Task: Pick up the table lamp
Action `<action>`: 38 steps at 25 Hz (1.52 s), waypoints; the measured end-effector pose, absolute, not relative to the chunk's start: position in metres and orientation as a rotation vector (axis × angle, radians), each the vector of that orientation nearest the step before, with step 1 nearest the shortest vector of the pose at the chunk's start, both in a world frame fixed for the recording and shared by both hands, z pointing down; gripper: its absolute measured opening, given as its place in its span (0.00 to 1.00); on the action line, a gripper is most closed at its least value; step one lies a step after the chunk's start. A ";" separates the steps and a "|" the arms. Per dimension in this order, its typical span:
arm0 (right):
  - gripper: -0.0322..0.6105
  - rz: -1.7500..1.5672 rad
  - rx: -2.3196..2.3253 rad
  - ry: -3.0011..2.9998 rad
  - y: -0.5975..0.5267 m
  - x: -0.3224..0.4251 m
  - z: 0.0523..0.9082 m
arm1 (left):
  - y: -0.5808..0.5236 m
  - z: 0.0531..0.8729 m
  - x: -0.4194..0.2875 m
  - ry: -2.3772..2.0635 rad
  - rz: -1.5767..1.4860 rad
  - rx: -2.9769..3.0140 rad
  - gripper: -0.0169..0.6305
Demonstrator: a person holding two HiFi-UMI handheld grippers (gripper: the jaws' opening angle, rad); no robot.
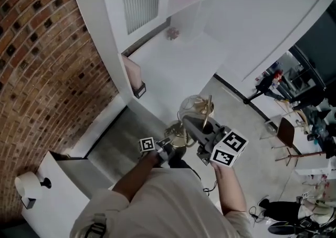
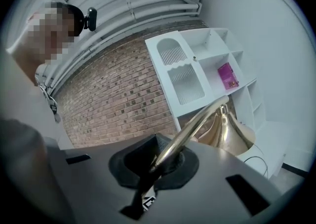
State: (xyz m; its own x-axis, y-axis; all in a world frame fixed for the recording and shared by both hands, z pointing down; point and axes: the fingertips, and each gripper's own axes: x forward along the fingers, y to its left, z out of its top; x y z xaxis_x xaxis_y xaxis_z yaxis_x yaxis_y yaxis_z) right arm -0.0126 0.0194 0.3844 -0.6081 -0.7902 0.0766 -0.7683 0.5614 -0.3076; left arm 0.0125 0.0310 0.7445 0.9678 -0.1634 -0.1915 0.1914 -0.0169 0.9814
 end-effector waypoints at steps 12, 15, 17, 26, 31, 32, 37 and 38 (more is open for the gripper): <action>0.07 -0.473 -1.275 2.723 0.060 -0.002 0.367 | 0.055 0.732 0.033 0.043 -0.256 1.600 0.22; 0.07 -0.473 -1.225 2.732 0.067 0.000 0.360 | 0.061 0.722 0.037 0.042 -0.281 1.601 0.22; 0.07 -0.472 -1.199 2.742 0.071 0.003 0.357 | 0.066 0.716 0.041 0.037 -0.293 1.604 0.22; 0.07 -0.459 -1.121 2.774 0.090 0.015 0.352 | 0.080 0.714 0.052 -0.001 -0.283 1.641 0.22; 0.07 -0.453 -1.100 2.786 0.096 0.021 0.354 | 0.082 0.713 0.055 -0.024 -0.300 1.638 0.22; 0.07 -0.455 -1.099 2.790 0.096 0.023 0.354 | 0.082 0.713 0.055 -0.029 -0.302 1.638 0.22; 0.07 -0.451 -1.087 2.808 0.101 0.025 0.355 | 0.084 0.714 0.060 -0.033 -0.316 1.649 0.22; 0.07 -0.451 -1.084 2.810 0.102 0.026 0.355 | 0.085 0.714 0.060 -0.036 -0.317 1.650 0.22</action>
